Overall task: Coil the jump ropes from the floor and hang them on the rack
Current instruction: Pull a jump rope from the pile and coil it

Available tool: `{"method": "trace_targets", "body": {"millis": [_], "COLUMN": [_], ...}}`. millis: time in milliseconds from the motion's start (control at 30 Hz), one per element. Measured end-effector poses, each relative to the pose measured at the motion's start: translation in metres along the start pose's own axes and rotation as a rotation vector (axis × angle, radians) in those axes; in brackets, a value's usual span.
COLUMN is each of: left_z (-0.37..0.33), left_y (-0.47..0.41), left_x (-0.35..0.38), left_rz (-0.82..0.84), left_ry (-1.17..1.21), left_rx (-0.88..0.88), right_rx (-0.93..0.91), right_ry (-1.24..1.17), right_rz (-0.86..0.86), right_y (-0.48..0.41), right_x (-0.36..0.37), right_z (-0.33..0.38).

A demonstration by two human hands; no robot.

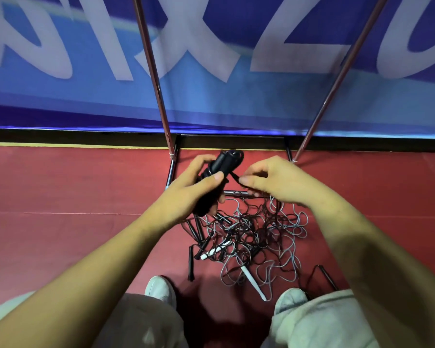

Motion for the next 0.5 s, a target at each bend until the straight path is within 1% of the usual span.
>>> {"method": "trace_targets", "body": {"millis": [67,167,333,400,500], "left_z": [-0.004,-0.009,-0.011,-0.013,-0.016], "left_y": [0.001,0.001,-0.005,-0.006,-0.005], "left_x": [0.001,-0.001,-0.011,-0.017,-0.029], "left_rz": [-0.031,-0.144,-0.266,-0.321,-0.384], "left_ry": [0.040,0.045,-0.034,-0.039,-0.115], "left_rx": [0.028,0.052,0.041,0.047,0.052], "right_rx": [-0.009,-0.009,-0.018,0.004,0.044], "right_ry": [-0.045,-0.155,-0.092,-0.096,-0.006], "right_rz": [0.044,0.061,-0.019,-0.030,-0.057], "right_y": [0.002,0.003,0.002,0.002,0.002], "right_x": [0.003,0.003,0.001,0.003,0.002], "right_z": [0.005,0.010,0.011,0.009,0.003]}}
Point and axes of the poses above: each hand's wrist, its own y-axis away from the middle knuckle, its own x-axis out of the palm, z = x × y, the point moved 3 cm from there along -y, towards the middle knuckle, and after that the axes turned 8 degrees about y, right-handed, at the moved point
